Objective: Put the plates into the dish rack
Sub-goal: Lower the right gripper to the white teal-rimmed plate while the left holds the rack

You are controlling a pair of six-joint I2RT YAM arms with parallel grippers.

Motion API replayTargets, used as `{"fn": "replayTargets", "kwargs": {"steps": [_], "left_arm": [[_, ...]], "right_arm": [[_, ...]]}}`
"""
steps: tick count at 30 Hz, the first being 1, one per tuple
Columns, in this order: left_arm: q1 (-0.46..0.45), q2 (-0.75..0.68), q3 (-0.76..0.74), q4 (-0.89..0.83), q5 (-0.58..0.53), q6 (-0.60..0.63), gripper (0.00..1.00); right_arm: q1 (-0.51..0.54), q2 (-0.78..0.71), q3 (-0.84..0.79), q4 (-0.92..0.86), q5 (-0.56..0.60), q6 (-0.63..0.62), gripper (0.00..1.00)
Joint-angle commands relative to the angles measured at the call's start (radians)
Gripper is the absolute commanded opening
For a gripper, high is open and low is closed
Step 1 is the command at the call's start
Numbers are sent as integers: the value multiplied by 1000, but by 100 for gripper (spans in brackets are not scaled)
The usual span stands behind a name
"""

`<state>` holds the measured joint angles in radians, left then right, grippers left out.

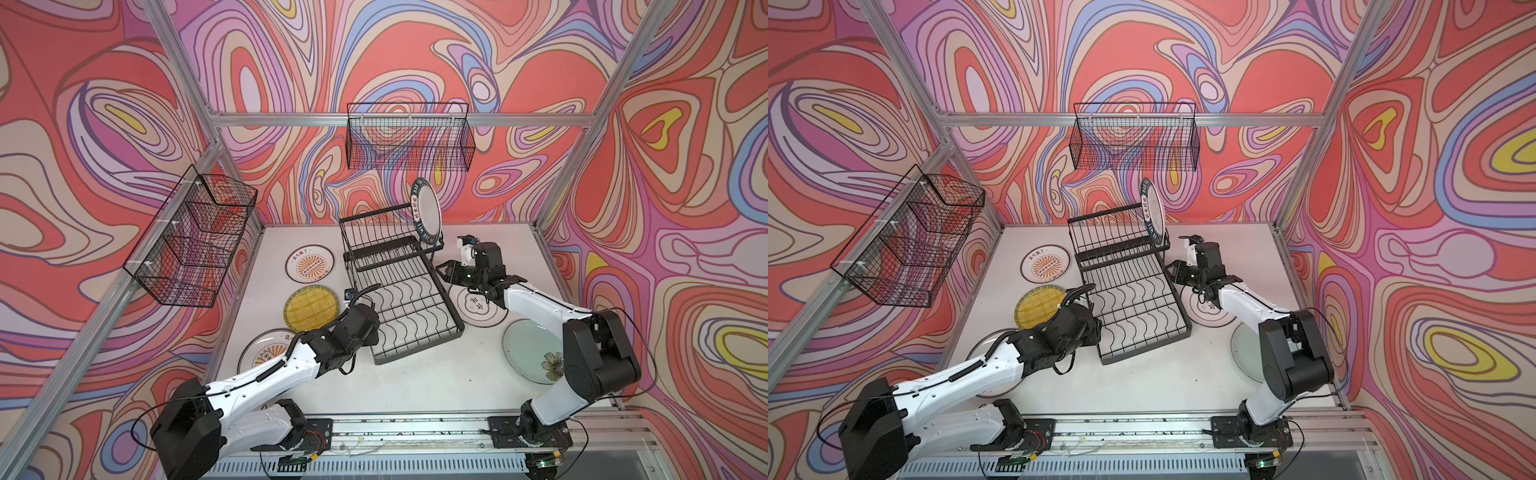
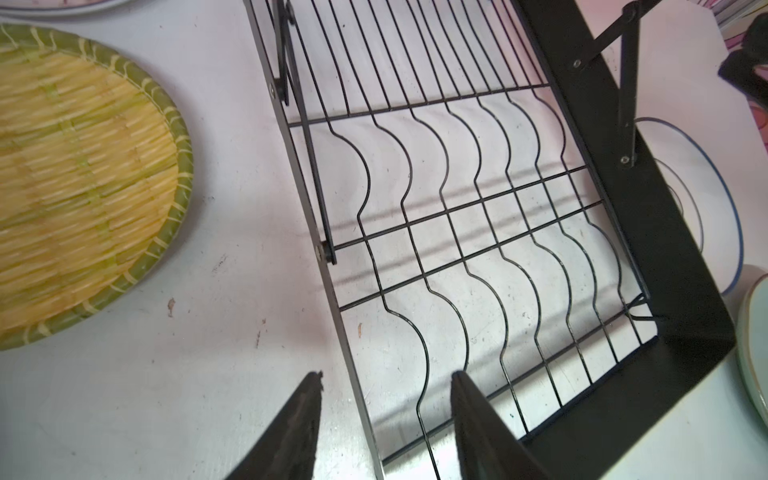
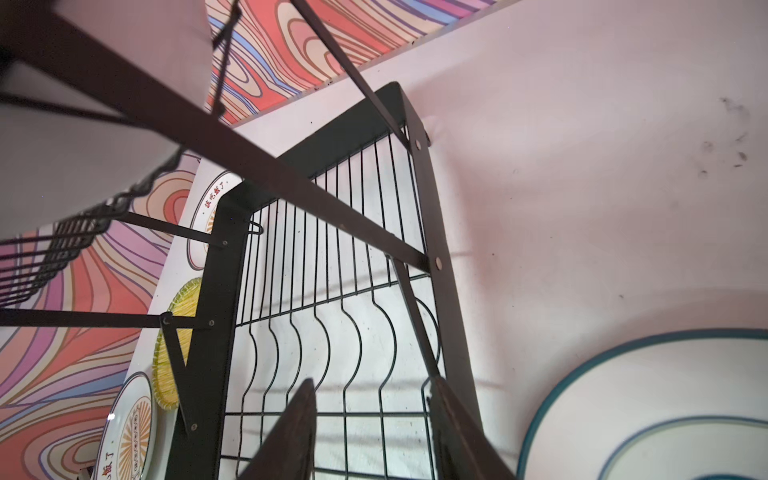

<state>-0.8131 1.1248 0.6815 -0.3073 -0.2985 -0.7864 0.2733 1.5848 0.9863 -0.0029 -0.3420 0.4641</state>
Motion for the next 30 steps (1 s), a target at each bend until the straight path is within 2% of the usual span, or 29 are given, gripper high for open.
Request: {"fn": "replayTargets", "kwargs": {"steps": [1, 6, 12, 20, 30], "left_arm": [[-7, -27, 23, -61, -40, 36, 54], [-7, -48, 21, -60, -43, 47, 54], [-8, -68, 29, -84, -54, 59, 54], [-7, -114, 4, -63, -34, 82, 54], [-6, -105, 16, -69, 1, 70, 56]], "right_arm": [[-26, -48, -52, -47, 21, 1, 47], [-102, -136, -133, -71, 78, 48, 48], [-267, -231, -217, -93, 65, 67, 52], [-446, -212, -234, -162, -5, 31, 51], [-557, -133, -282, -118, -71, 50, 51]]}}
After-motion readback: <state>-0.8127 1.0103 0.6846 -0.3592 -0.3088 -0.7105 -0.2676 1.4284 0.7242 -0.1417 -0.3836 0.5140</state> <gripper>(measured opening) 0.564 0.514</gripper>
